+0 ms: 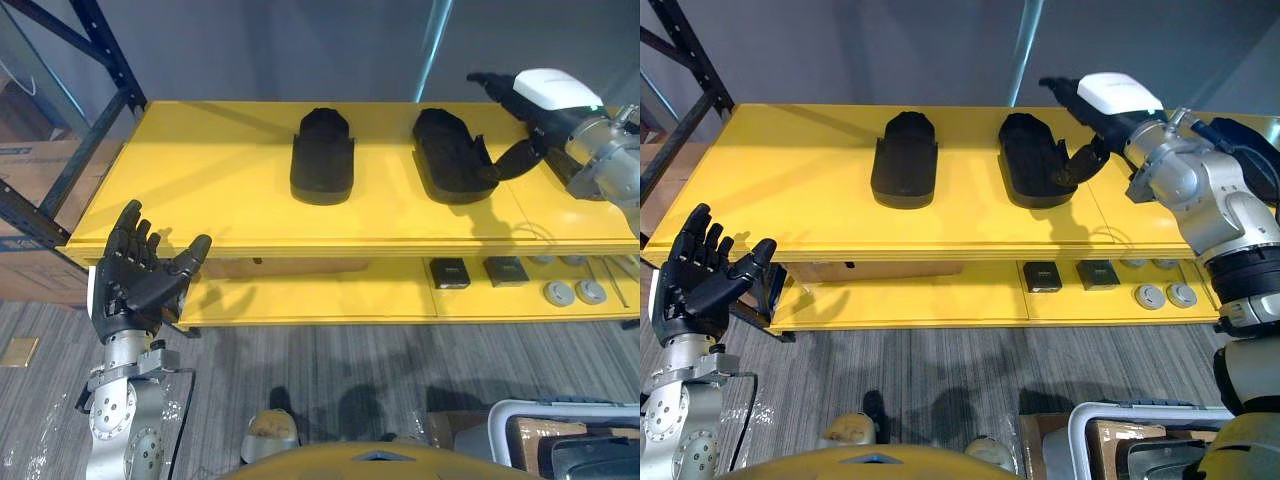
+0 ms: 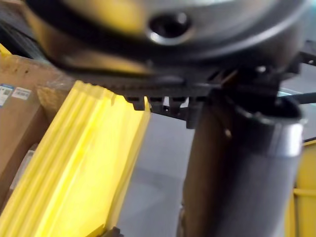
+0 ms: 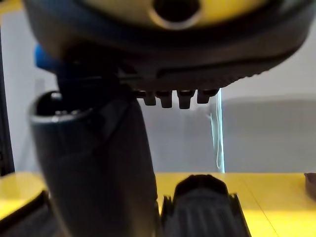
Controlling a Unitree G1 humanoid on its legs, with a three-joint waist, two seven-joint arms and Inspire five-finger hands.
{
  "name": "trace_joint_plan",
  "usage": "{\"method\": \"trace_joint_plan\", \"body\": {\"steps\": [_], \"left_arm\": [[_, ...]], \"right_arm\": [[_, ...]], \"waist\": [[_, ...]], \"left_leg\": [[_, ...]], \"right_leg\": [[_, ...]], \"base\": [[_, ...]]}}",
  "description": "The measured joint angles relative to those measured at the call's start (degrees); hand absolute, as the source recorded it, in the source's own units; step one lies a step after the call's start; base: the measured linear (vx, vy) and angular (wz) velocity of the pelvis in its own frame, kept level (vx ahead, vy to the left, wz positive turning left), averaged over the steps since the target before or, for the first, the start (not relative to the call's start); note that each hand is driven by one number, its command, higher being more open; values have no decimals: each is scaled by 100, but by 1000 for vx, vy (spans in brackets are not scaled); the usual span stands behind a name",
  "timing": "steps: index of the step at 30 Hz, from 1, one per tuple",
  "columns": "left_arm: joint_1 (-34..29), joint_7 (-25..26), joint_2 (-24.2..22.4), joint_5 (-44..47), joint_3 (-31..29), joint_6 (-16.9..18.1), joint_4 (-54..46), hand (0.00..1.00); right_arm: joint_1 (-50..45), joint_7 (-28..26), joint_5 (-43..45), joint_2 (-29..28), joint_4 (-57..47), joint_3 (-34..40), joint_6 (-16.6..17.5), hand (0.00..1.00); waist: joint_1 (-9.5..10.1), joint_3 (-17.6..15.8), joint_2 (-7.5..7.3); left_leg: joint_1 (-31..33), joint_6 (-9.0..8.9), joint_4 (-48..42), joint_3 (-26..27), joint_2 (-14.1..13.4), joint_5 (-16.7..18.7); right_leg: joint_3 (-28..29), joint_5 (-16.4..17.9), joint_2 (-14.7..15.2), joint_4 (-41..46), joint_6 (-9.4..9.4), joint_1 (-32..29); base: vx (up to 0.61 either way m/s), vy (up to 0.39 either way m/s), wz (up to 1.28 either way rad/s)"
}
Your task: Walk over and take three plastic housings, then place them on the shelf
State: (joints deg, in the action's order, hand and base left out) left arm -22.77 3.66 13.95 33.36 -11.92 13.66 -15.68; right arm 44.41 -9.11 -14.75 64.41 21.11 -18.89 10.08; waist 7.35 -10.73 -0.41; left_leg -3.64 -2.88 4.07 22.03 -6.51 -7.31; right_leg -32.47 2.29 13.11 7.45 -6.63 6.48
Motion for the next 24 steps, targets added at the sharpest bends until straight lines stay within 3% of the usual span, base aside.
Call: {"method": "trace_joint_plan", "body": {"steps": [2, 4, 5, 8, 9, 12, 15, 19, 24], "left_arm": [[22, 45, -20, 21, -11, 92, -3, 100], [23, 213, -170, 17, -32, 184, -62, 100], [25, 251, -239, 17, -32, 202, -93, 100], [-69, 402, -649, 10, -55, 259, -476, 100], [-84, 416, -795, -31, -52, 278, -628, 100], [-42, 421, -991, -341, 98, 383, -767, 100], [-29, 363, -1089, -485, 284, 489, -872, 100], [-14, 181, -1111, -476, 436, 643, -1013, 100], [37, -45, -1090, -463, 603, 662, -1108, 100]], "right_arm": [[-439, 245, 584, -139, -465, 877, -218, 100], [-1287, 645, 1245, -839, -1232, 2370, -365, 100], [-1566, 736, 1367, -1078, -1469, 2745, -370, 100], [-2991, 958, 1605, -2590, -2617, 4035, -349, 100], [-3479, 960, 1646, -3143, -2916, 4169, -351, 100], [-4583, 941, 1894, -4348, -3101, 4014, -386, 100], [-5275, 945, 2297, -5055, -3102, 3640, -458, 100], [-5546, 1124, 2577, -5356, -3160, 3182, -459, 100], [-5653, 1599, 2569, -5481, -3473, 3159, -356, 100]], "waist": [[-18, 26, -1], [-145, 114, -12], [-171, 152, -14], [-399, 341, -16], [-498, 371, 17], [-679, 443, 146], [-736, 514, 260], [-738, 572, 356], [-712, 572, 345]], "left_leg": [[-1, 5, 37, 30, 10, -8], [-1, 2, 59, 34, 29, -5], [-1, -6, 60, 36, 34, 2], [-5, -24, 63, 57, 41, 21], [-21, -25, 64, 68, 41, 25], [-131, -42, 69, 152, 17, 71], [-127, -82, 70, 173, -18, 111], [-78, -65, 71, 206, -31, 94], [-115, -34, 67, 391, -23, 93]], "right_leg": [[20, -52, -32, -97, -4, 2], [13, -97, -32, -214, -27, 13], [8, -101, -32, -242, -34, 35], [-4, -104, -33, -277, -39, 82], [2, -104, -33, -278, -39, 93], [72, -96, -52, -297, -37, 164], [86, -103, -128, -374, -41, 165], [136, -121, -136, -467, -26, 82], [394, -242, -174, -486, -34, 0]], "base": [[42, -2, -6], [52, 13, 0], [82, 3, 2], [69, -8, 1], [33, -7, -12], [-14, -2, -14], [-47, -16, -5], [-30, 4, -4], [47, 5, -20]]}}
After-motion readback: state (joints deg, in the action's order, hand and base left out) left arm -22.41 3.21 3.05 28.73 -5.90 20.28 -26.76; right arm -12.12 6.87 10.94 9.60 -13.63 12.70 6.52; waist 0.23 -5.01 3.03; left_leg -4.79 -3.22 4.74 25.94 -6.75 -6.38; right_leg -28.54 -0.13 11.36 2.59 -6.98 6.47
